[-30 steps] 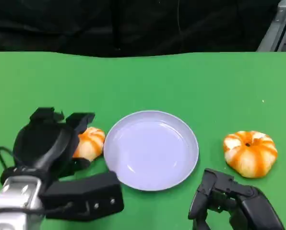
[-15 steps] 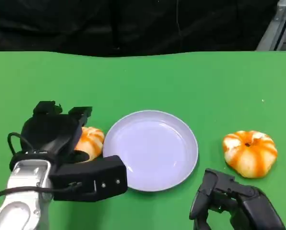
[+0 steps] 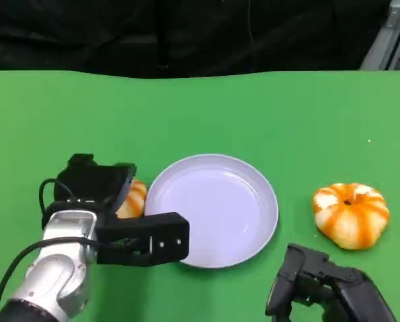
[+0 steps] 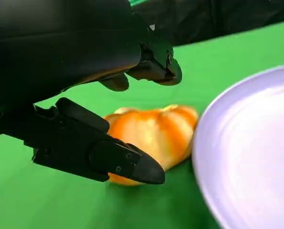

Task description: Grasp the bread from the table and place it into the plate.

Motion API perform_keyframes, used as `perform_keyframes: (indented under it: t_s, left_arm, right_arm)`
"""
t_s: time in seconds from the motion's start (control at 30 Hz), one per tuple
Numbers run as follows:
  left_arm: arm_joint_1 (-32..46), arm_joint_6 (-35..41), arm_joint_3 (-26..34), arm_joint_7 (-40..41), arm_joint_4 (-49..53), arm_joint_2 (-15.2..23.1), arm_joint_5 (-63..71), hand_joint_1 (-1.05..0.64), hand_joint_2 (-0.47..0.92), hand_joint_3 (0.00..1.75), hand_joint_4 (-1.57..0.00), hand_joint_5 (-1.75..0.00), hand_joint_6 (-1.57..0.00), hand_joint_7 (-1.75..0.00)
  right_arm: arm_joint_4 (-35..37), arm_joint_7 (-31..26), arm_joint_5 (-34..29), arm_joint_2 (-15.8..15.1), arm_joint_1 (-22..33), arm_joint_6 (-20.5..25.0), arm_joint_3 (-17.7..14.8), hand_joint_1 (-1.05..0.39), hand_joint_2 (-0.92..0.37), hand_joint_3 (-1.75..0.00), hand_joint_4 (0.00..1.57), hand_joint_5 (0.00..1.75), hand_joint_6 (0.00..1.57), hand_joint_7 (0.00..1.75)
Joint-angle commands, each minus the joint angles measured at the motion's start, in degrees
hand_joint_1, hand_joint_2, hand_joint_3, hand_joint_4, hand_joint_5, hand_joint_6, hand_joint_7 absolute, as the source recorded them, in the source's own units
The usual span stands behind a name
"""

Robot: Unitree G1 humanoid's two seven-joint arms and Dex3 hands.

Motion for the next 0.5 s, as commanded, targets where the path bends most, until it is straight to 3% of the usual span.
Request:
perform_keyframes:
  t_s: [0.03,0.13,0.5]
  left_arm:
    - [-2.23,0.34,-0.6,-0.38,3.77,0.0,-1.96,-0.64,0.92,0.03,-0.02,-0.64,-0.34,-0.01]
    - [-3.69,0.02,-1.26,-1.45,9.01,-1.2,-4.35,-0.65,0.92,0.06,-0.06,-0.5,-0.34,0.0]
    - [-4.73,0.25,-2.84,-0.48,10.47,-0.79,-6.48,-0.65,0.92,0.07,-0.08,-0.45,-0.34,0.0]
  right_arm:
    - [-1.22,-0.31,0.14,-0.24,0.82,0.02,0.22,0.08,-0.3,-1.49,0.69,1.75,0.66,1.62]
    - [-1.3,-0.37,0.26,-0.4,1.39,-0.47,0.27,0.08,-0.3,-1.49,0.69,1.75,0.66,1.62]
    - [-1.32,-0.38,0.27,-0.4,1.49,-0.52,0.27,0.07,-0.3,-1.47,0.68,1.75,0.65,1.62]
